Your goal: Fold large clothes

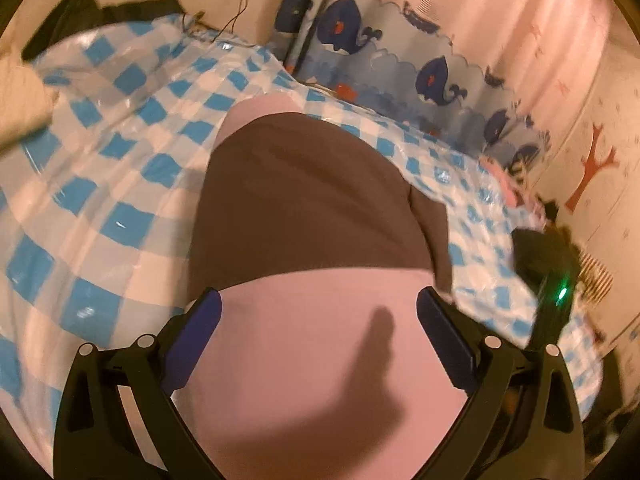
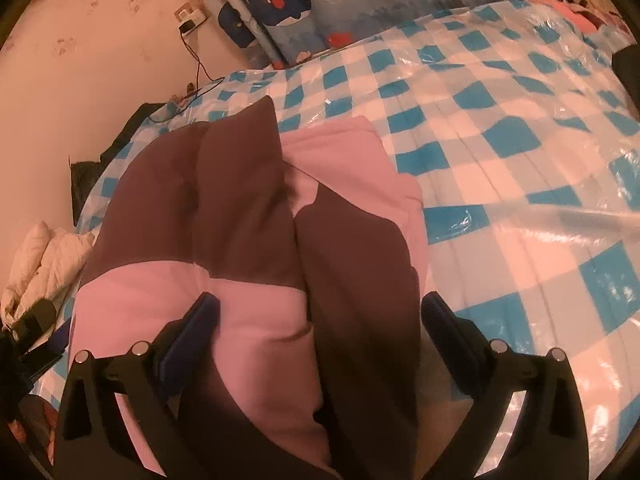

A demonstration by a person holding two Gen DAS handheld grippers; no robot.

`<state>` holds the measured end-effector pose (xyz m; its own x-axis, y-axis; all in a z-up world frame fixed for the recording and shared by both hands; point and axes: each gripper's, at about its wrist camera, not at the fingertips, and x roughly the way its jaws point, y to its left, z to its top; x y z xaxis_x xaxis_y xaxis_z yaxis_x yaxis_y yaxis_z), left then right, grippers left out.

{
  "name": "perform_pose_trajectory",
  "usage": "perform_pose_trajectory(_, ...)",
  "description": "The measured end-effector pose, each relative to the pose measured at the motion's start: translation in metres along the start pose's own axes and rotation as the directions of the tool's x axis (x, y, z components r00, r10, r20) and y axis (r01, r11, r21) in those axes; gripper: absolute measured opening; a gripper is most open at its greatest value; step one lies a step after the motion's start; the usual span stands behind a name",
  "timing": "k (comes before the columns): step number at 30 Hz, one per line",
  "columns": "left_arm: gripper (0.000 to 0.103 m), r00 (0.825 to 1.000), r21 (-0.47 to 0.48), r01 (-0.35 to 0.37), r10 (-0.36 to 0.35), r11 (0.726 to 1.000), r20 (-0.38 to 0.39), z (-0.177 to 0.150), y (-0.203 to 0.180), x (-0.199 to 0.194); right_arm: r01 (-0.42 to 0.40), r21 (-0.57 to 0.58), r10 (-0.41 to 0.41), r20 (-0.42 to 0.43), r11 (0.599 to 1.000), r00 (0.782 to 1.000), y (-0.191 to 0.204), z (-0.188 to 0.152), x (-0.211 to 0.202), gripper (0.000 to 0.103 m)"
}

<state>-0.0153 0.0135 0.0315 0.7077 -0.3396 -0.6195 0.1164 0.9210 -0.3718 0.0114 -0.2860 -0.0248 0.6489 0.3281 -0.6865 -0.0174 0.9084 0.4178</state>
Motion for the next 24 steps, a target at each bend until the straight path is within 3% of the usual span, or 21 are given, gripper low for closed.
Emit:
perform_pose_trajectory(5,0.094,1.0,0.063,-0.011,0.012,0.998,-0.012,-0.008,-0.005,-0.011,0.048,-0.044,-0.045,0.078,0.998,0.996,0.007,-0.002,-0.045,0.096)
perform_pose_trajectory(8,0.094,0.999,0.11,-0.027,0.029,0.994,-0.019,-0.013,-0.011,-0.013,0.137,-0.137,-0.135,0.027,0.981,0.99,0.006,-0.023,-0.035,0.096)
perform_pose_trajectory(12,0.094,0.999,0.161,-0.05,0.052,0.986,-0.011,-0.018,-0.022,-0.019,0.124,-0.056,-0.126,-0.024,0.991,0.992,-0.014,-0.027,-0.029,0.096)
perform_pose_trajectory(19,0.094,0.996,0.229,-0.085,0.084,0.97,0.013,-0.023,-0.033,-0.035,0.164,-0.104,-0.154,0.1,0.981,0.983,0.003,-0.037,-0.072,0.096)
perform_pose_trajectory(24,0.094,0.996,0.25,-0.093,0.092,0.964,0.015,-0.027,-0.035,-0.04,0.135,-0.066,-0.133,0.031,0.989,0.991,-0.007,-0.046,-0.051,0.096)
